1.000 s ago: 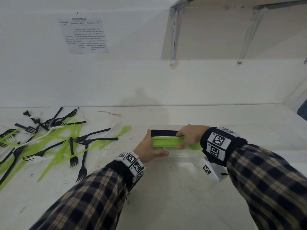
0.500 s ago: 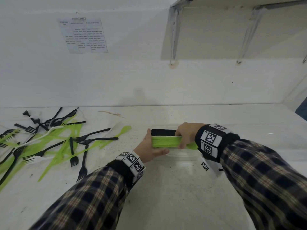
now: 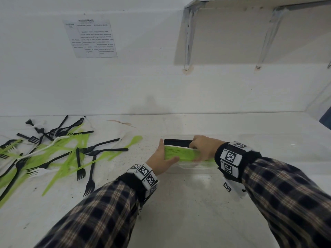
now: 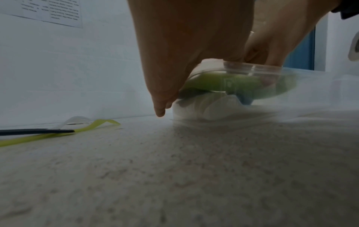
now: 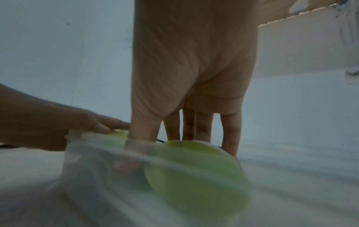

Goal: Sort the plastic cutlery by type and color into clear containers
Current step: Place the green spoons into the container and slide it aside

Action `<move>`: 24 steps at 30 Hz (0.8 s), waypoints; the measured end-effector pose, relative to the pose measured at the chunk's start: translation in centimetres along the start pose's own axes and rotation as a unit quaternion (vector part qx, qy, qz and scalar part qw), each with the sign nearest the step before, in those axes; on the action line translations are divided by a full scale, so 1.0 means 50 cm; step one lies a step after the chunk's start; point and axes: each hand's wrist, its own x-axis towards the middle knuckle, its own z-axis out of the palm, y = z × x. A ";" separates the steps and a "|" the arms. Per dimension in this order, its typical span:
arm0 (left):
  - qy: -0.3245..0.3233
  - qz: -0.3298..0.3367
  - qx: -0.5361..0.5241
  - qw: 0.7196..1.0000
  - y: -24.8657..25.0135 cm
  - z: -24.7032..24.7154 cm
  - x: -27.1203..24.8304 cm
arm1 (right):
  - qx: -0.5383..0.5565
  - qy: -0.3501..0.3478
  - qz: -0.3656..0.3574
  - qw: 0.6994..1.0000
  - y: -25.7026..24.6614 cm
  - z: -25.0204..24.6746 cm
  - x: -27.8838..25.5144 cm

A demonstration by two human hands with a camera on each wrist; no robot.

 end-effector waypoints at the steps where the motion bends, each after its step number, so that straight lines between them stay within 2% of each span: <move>1: 0.000 0.000 -0.004 1.000 -0.001 0.001 0.000 | 0.007 0.011 0.001 1.000 0.002 0.006 0.002; 4: 0.003 -0.001 -0.004 1.000 0.000 0.002 0.000 | 0.028 0.042 0.000 0.999 0.007 0.016 0.004; 17: 0.005 0.008 -0.018 1.000 -0.005 0.002 0.001 | 0.030 0.105 -0.028 0.994 0.024 0.040 -0.009; 22: 0.009 0.006 -0.018 1.000 -0.009 0.005 0.004 | -0.047 0.115 -0.023 0.992 0.020 0.050 -0.007; 24: 0.013 0.003 -0.018 1.000 -0.011 0.007 0.005 | -0.042 0.112 -0.019 0.993 0.019 0.052 -0.003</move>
